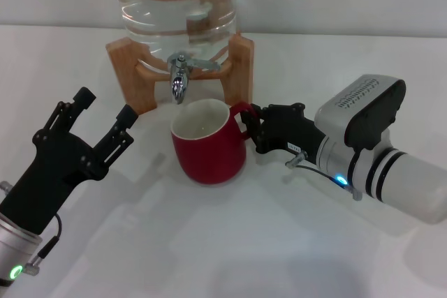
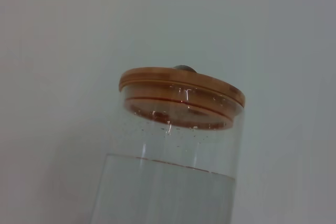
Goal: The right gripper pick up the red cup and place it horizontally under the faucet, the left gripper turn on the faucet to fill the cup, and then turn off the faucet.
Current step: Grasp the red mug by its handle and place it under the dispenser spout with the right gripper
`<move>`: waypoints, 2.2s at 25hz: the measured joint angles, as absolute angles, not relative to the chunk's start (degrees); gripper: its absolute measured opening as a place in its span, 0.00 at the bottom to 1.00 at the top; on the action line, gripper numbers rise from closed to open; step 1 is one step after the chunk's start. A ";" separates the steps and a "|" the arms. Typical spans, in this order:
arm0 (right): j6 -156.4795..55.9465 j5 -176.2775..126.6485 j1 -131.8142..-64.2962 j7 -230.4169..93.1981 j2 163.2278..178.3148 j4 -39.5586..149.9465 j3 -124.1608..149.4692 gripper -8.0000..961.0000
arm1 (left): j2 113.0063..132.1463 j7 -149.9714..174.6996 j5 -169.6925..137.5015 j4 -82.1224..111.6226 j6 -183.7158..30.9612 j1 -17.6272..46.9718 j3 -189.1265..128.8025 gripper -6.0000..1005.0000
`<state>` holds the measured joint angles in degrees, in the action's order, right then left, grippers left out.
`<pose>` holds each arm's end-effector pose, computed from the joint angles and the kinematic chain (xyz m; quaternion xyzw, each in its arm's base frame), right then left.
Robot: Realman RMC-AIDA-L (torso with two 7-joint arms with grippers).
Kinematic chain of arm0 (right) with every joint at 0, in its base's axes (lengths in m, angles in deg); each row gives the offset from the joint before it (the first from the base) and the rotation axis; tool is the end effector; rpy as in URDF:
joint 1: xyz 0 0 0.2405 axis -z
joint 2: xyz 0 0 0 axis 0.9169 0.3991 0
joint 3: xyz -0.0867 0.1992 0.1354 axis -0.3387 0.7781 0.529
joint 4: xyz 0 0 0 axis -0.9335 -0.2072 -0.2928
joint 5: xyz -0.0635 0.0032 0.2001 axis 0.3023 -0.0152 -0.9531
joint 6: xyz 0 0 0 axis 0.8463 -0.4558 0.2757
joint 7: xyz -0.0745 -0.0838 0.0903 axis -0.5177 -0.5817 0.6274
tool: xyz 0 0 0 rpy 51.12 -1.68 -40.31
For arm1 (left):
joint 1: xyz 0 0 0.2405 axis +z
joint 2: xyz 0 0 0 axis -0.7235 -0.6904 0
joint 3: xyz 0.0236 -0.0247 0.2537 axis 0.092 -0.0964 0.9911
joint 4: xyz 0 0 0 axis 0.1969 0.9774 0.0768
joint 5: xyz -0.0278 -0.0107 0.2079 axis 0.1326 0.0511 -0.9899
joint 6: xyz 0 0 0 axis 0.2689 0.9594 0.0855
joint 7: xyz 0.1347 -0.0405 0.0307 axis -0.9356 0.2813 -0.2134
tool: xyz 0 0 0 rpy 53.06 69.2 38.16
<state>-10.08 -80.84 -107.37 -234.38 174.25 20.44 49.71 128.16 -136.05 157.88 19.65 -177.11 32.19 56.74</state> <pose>0.1903 0.3670 -0.1352 -0.8907 0.2192 0.2284 0.3261 -0.3064 0.2396 -0.0263 -0.7484 -0.2121 -0.4693 0.4178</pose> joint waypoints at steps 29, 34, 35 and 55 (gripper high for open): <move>-10.77 -80.92 -105.13 -232.26 174.25 19.01 49.00 0.13 | 128.16 -136.05 157.87 19.66 -177.14 31.92 56.56 0.86; -10.90 -80.77 -106.14 -232.26 174.25 18.22 48.36 0.13 | 128.15 -136.05 157.87 19.66 -177.16 31.92 56.56 0.86; -10.96 -80.70 -106.59 -232.26 174.26 18.15 47.88 0.13 | 128.16 -136.05 157.87 19.66 -177.16 31.92 56.56 0.86; -11.65 -86.33 -107.94 -232.25 174.25 18.31 47.82 0.13 | 128.17 -136.05 157.88 19.66 -177.07 31.54 56.46 0.86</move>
